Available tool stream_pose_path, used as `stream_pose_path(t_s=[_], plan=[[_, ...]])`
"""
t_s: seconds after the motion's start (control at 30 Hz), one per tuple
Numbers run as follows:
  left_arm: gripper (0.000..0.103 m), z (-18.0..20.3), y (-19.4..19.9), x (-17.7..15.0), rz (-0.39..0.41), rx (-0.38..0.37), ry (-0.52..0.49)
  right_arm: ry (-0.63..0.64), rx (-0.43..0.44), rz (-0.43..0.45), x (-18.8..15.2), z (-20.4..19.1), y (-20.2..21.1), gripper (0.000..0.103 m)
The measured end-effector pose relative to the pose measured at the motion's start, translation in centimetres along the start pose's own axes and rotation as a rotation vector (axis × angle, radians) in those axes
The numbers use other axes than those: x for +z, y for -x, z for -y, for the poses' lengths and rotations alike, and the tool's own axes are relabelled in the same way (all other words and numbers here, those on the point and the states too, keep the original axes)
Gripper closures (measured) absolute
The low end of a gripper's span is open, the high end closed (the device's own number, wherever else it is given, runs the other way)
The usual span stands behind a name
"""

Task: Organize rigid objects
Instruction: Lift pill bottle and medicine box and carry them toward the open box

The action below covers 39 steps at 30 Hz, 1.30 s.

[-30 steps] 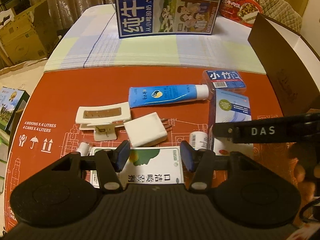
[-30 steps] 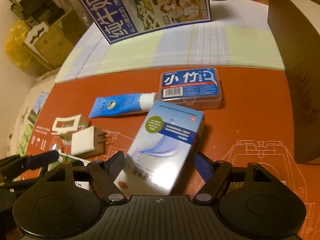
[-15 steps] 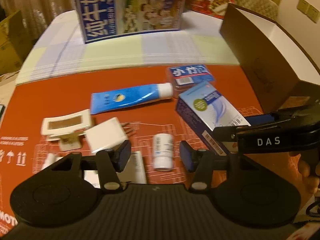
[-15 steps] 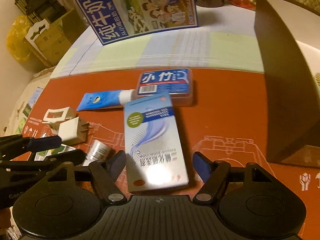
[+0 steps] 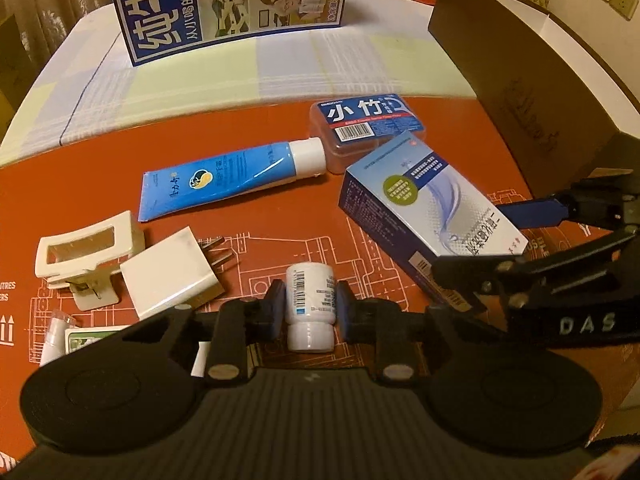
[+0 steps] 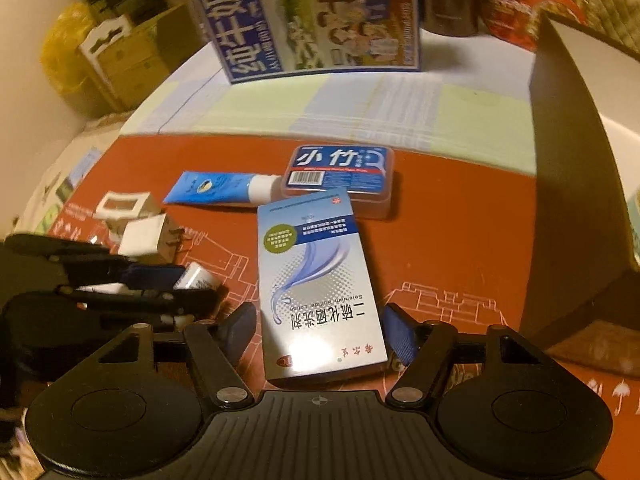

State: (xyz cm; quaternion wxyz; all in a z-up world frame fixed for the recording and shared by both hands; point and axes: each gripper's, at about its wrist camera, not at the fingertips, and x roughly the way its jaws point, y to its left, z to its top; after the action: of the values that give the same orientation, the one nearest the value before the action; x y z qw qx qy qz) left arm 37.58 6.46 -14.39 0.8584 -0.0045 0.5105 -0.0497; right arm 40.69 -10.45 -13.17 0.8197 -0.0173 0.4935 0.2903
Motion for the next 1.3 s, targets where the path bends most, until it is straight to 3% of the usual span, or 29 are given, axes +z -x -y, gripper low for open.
stream_pose_path(t_s=[0.67,1.03,1.3], plan=[[0.080,0.1,-0.7,0.2,-0.014,0.018,0.001,0.150,-0.076,-0.046,1.2,-0.8,-4.0,0.041],[0.080,0.2,-0.2,-0.1,-0.008,0.033,0.039,0.139,-0.063,-0.020,-0.3,-0.5,-2.2,0.042],[0.081,1.1,3.4,0.4,0.063,0.003,0.054,0.102,-0.037,0.023,-0.5,-0.2,1.5,0.042]])
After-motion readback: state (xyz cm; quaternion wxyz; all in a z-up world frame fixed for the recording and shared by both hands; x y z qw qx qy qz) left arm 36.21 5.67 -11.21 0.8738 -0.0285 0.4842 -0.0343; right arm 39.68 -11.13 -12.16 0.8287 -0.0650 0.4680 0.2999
